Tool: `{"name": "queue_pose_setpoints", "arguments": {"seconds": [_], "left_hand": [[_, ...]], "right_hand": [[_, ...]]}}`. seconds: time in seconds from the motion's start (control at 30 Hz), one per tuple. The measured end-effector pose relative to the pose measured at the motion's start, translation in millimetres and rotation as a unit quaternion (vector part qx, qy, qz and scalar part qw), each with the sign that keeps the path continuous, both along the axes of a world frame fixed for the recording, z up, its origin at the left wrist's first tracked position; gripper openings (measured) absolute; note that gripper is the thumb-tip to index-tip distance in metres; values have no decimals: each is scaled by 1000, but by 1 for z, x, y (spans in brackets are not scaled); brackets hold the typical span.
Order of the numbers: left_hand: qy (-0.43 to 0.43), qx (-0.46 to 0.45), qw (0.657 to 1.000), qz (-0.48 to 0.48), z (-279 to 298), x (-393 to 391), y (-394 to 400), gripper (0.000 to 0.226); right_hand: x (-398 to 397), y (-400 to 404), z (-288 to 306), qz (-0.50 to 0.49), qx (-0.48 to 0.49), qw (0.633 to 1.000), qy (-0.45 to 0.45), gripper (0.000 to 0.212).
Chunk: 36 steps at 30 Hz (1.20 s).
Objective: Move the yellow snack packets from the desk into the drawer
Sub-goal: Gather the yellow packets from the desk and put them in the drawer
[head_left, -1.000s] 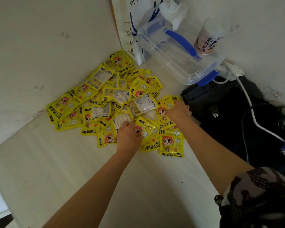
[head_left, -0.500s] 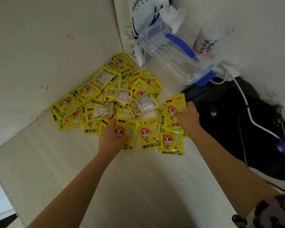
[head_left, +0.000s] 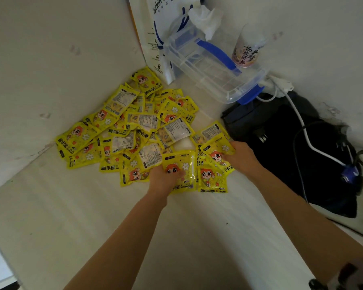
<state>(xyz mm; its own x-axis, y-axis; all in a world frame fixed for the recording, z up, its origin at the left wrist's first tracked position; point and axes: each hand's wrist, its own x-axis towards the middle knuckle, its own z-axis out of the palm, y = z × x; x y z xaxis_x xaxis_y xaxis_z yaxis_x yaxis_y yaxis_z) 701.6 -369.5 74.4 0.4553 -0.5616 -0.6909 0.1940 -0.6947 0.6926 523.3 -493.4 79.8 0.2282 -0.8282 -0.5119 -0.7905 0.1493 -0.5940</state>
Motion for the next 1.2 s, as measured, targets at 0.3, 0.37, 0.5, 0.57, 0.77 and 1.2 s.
{"name": "queue_pose_setpoints", "arguments": {"seconds": [0.3, 0.37, 0.5, 0.57, 0.77, 1.2], "left_hand": [[-56, 31, 995, 79, -15, -23, -16, 24], [-35, 39, 994, 98, -17, -22, -19, 30], [-19, 42, 993, 112, -22, -18, -21, 27], [-16, 48, 992, 115, -23, -17, -22, 30], [-6, 40, 991, 127, -28, -14, -8, 37], [59, -46, 978, 193, -24, -13, 79, 23]], "right_hand": [[10, -4, -20, 130, -56, 978, 155, 38], [7, -2, -22, 117, -46, 980, 158, 43], [2, 5, -21, 109, -39, 985, 131, 38], [0, 10, -18, 110, -32, 987, 112, 34], [-11, 25, -11, 82, -33, 990, 107, 38], [-55, 76, -10, -104, 2, 992, -78, 33]]}}
